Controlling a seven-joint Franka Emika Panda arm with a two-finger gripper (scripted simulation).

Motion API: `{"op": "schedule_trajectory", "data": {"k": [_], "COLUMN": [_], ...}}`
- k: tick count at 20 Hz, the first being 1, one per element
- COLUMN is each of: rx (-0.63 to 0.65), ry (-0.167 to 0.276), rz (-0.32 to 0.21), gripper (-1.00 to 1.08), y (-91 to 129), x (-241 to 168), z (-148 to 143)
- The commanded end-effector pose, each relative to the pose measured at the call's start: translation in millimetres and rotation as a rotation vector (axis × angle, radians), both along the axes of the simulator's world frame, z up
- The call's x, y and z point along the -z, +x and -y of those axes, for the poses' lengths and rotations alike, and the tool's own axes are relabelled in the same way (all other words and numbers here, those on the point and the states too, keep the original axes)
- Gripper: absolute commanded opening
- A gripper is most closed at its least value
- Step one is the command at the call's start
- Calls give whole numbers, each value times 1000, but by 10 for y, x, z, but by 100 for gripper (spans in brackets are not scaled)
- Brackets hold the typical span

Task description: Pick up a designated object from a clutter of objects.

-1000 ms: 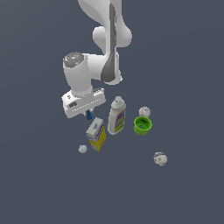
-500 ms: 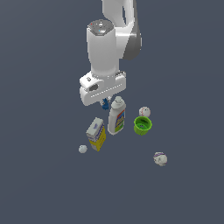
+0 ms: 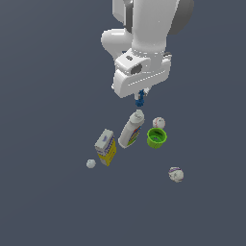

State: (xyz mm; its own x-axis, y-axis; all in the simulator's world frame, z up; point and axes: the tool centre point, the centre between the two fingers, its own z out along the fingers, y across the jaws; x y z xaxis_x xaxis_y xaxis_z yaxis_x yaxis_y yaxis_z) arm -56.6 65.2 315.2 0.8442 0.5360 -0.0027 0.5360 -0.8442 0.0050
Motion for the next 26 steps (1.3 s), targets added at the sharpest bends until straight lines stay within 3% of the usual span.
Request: {"op": "schedule_trajectory", "data": {"k": [1, 13, 26], "rx": [0, 0, 0], "ry": [0, 5, 6], "rz": [-1, -1, -1], "gripper": [-100, -100, -100], "y": [6, 97, 162], "x": [-225, -1095, -1420], "z": [-247, -1195, -1544]}}
